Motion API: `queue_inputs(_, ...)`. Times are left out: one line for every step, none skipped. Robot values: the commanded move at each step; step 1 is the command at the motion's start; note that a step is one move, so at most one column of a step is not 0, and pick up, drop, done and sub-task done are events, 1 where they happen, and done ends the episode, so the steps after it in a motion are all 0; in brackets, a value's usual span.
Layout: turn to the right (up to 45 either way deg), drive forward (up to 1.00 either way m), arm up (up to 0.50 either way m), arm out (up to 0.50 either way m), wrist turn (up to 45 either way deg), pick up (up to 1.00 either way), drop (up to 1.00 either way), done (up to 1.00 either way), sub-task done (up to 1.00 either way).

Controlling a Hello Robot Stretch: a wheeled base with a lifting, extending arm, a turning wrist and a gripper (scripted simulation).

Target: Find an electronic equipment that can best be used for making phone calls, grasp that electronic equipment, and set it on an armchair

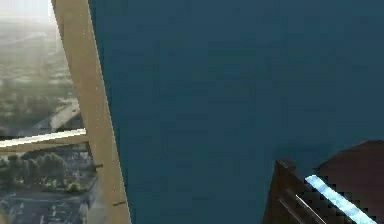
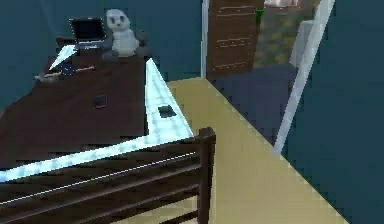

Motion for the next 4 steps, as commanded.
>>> queue_inputs(45.0, 0.0, 0.0, 0.0, 0.0, 0.0, 0.0, 0.0, 0.0)
queue_inputs(18.0, 0.0, 0.0, 0.0, 0.0, 0.0, 0.0, 0.0, 0.0)
queue_inputs(0.0, 0.4, 0.0, 0.0, 0.0, 0.0, 0.0, 0.0, 0.0)
queue_inputs(-45.0, 0.0, 0.0, 0.0, 0.0, 0.0, 0.0, 0.0, 0.0)
